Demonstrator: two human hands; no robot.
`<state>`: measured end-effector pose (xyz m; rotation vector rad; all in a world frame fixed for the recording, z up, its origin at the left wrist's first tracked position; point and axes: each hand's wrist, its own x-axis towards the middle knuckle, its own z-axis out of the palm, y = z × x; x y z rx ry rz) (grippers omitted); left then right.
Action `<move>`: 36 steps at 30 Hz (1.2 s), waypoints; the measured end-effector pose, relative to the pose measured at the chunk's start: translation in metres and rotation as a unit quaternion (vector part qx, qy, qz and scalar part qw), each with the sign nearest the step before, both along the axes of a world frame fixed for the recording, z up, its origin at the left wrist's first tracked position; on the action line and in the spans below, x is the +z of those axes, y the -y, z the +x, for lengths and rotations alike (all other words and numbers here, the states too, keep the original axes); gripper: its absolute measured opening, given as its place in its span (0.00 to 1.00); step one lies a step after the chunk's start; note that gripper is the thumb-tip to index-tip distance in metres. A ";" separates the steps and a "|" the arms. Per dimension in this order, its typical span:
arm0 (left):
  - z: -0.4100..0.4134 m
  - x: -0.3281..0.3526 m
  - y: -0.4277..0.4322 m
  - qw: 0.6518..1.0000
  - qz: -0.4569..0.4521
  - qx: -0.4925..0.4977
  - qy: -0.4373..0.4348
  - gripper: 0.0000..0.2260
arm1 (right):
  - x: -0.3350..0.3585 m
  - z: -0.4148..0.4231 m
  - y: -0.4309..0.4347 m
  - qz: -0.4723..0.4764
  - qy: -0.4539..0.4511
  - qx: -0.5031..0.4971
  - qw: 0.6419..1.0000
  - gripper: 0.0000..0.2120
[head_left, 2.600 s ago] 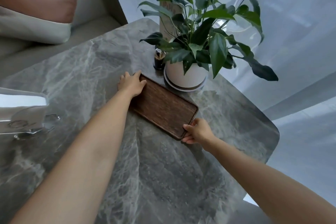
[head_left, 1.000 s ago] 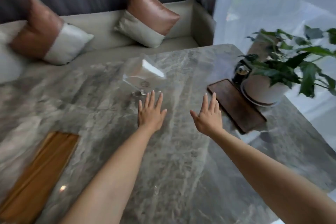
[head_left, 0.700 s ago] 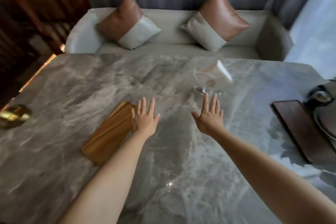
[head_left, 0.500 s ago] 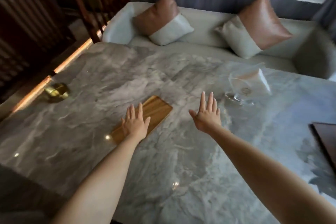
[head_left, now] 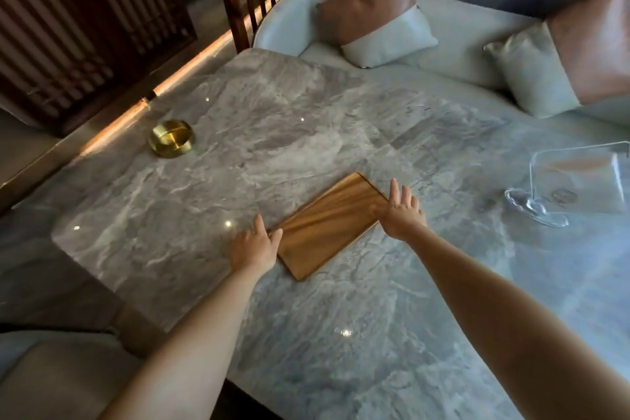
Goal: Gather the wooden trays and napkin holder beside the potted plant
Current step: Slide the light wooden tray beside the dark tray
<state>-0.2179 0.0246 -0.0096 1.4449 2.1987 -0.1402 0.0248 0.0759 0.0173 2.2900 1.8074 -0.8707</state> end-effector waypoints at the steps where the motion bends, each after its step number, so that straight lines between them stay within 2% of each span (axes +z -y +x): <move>1: 0.002 -0.001 -0.001 1.000 -0.005 -0.005 0.001 0.28 | -0.003 -0.002 -0.002 -0.003 0.002 -0.001 1.000 0.36; 13: 0.017 -0.002 -0.008 0.998 -0.030 -0.045 0.006 0.23 | -0.023 -0.012 -0.019 0.002 -0.024 -0.057 0.998 0.30; 16: 0.015 -0.004 -0.010 0.999 -0.029 -0.032 0.021 0.23 | -0.025 -0.011 -0.017 -0.015 -0.027 -0.070 0.997 0.31; 22: 0.021 0.001 -0.015 0.998 -0.040 0.004 0.043 0.21 | -0.026 0.004 -0.005 -0.040 -0.088 -0.147 0.984 0.30; 28: 0.055 0.016 -0.021 0.998 -0.030 -0.011 0.060 0.20 | -0.019 0.043 0.022 -0.036 -0.118 -0.209 0.970 0.24; 32: 0.092 0.026 -0.030 0.997 -0.005 -0.058 0.052 0.20 | -0.008 0.084 0.045 -0.020 -0.114 -0.245 0.962 0.24; 36: 0.143 0.032 -0.039 0.991 0.025 -0.111 0.067 0.19 | 0.002 0.134 0.077 0.005 -0.111 -0.285 0.952 0.17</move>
